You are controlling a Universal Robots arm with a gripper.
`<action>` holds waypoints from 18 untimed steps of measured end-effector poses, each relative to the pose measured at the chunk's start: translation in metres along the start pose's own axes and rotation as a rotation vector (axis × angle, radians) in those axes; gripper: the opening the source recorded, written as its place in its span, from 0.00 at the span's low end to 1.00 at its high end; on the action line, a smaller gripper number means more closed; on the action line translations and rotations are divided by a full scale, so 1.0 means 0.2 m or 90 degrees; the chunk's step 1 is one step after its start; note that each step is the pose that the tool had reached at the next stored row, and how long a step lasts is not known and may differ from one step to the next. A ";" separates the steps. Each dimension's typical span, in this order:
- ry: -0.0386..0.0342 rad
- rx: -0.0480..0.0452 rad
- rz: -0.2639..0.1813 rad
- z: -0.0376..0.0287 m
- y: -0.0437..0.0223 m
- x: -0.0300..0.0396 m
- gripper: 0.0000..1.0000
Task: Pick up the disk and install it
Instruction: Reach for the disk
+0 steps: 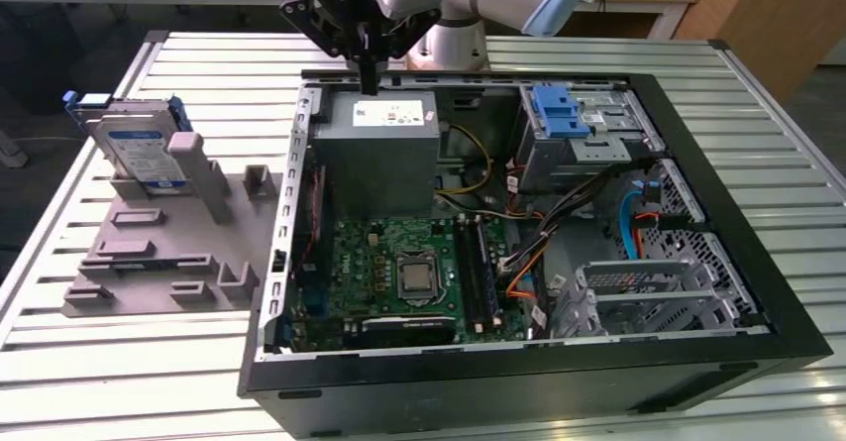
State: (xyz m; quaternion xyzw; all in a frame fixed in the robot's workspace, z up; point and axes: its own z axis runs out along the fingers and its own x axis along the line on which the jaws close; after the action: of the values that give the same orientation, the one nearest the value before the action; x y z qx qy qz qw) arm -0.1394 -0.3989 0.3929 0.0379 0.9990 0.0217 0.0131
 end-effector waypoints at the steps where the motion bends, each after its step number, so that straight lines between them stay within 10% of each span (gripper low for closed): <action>1: 0.0000 0.0000 0.000 0.000 0.000 0.001 0.11; 18: 0.0000 0.0000 0.000 0.003 -0.002 0.022 0.11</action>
State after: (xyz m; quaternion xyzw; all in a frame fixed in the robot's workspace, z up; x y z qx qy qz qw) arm -0.1438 -0.3989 0.3921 0.0379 0.9990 0.0217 0.0131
